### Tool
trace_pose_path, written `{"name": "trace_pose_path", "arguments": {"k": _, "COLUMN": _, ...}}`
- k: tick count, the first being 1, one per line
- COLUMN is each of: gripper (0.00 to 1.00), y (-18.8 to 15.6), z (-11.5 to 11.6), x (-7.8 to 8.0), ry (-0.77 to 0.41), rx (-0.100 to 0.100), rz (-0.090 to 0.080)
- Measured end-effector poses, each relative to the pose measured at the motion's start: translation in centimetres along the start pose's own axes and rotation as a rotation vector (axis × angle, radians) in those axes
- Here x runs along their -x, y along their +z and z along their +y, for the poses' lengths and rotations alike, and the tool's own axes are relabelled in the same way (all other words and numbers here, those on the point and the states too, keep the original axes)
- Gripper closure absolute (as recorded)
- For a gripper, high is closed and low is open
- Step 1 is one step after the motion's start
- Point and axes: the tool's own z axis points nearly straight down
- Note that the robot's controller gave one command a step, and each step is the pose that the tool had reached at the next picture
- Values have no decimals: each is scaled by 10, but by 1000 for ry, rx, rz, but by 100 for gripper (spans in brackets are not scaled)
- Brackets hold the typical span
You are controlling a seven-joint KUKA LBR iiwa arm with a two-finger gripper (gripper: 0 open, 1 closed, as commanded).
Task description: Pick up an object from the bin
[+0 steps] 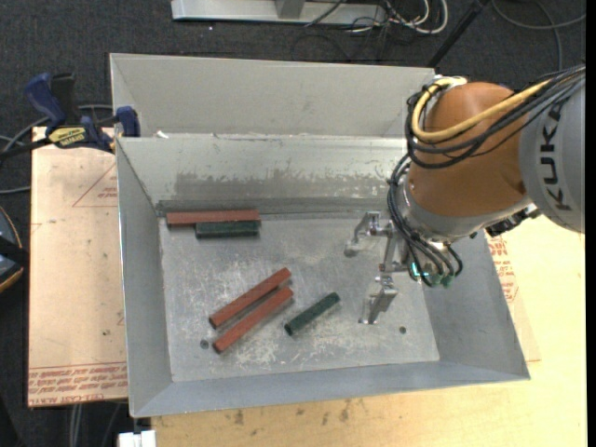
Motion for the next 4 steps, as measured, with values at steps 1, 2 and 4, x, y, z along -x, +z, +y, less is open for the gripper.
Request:
{"name": "trace_pose_path", "arguments": {"k": 1, "gripper": 0, "y": -3, "z": 0, "x": 1, "ry": 0, "rx": 0, "rz": -5}}
{"name": "trace_pose_path", "arguments": {"k": 2, "gripper": 0, "y": 32, "z": 1, "x": -2, "ry": -100, "rx": 0, "rz": -12}}
{"name": "trace_pose_path", "arguments": {"k": 4, "gripper": 100, "y": 149, "z": 34, "x": -1, "ry": -123, "rx": 2, "rz": -21}}
